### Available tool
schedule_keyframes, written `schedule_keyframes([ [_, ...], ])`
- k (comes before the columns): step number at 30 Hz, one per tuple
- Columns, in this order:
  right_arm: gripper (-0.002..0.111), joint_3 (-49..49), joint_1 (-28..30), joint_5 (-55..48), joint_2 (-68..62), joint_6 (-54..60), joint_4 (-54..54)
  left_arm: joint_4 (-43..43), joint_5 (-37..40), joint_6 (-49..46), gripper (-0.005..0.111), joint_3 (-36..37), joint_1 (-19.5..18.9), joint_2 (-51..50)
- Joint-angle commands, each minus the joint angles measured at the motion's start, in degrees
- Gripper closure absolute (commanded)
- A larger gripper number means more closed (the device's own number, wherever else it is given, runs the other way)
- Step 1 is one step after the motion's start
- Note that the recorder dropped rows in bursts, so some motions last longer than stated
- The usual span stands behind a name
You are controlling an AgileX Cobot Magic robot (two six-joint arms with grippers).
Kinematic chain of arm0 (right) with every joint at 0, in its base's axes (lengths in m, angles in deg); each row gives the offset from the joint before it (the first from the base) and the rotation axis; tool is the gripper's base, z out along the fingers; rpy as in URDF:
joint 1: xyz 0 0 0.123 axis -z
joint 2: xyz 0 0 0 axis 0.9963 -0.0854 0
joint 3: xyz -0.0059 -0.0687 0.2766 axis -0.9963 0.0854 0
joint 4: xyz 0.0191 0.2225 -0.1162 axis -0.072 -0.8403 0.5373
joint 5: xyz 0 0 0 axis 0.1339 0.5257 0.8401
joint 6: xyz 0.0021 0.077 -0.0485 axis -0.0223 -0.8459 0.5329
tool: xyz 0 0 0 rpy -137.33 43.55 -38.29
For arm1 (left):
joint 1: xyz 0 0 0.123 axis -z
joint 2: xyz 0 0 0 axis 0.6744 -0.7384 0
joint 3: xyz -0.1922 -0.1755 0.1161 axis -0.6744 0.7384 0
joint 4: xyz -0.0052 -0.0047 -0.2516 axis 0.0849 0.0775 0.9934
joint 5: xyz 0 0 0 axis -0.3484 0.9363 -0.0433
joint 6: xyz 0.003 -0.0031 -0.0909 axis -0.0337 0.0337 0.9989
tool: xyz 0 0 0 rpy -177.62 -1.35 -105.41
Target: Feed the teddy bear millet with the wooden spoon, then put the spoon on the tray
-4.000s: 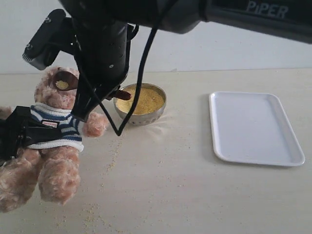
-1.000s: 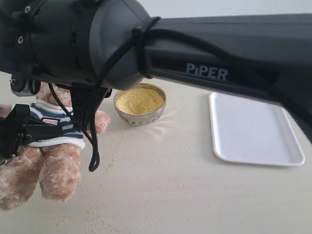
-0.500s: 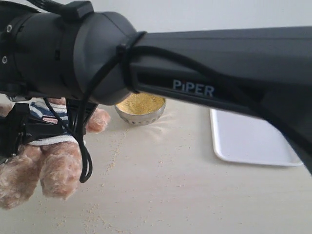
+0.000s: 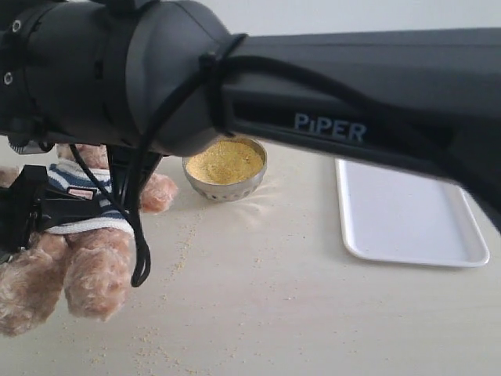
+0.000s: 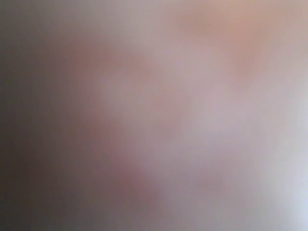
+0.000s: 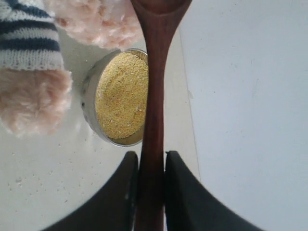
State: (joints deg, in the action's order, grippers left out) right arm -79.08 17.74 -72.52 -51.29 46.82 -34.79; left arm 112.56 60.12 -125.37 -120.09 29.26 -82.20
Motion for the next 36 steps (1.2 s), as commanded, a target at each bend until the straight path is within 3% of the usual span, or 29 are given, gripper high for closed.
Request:
schedule_keyframes([
  [1,0.108,0.04,-1.76,-0.32,1.04,1.68,1.90,0.64,0.90,-0.41,0.102,-0.31,0.37,-0.06],
  [11,0.108,0.04,-2.35,-0.32,0.79,0.80,7.26,0.21,0.80,-0.62,0.102,-0.31,0.37,-0.06],
  [21,0.108,0.04,-1.03,-0.32,1.27,0.46,0.09,0.21,0.80,-0.62,0.102,-0.31,0.37,-0.06],
  [26,0.108,0.04,7.37,0.94,5.12,4.53,-22.24,0.32,0.70,-0.62,0.102,-0.31,0.37,-0.06],
  [36,0.108,-0.09,22.74,-0.32,7.01,5.36,-32.76,0.53,0.69,-0.62,0.102,-0.31,0.37,-0.06],
])
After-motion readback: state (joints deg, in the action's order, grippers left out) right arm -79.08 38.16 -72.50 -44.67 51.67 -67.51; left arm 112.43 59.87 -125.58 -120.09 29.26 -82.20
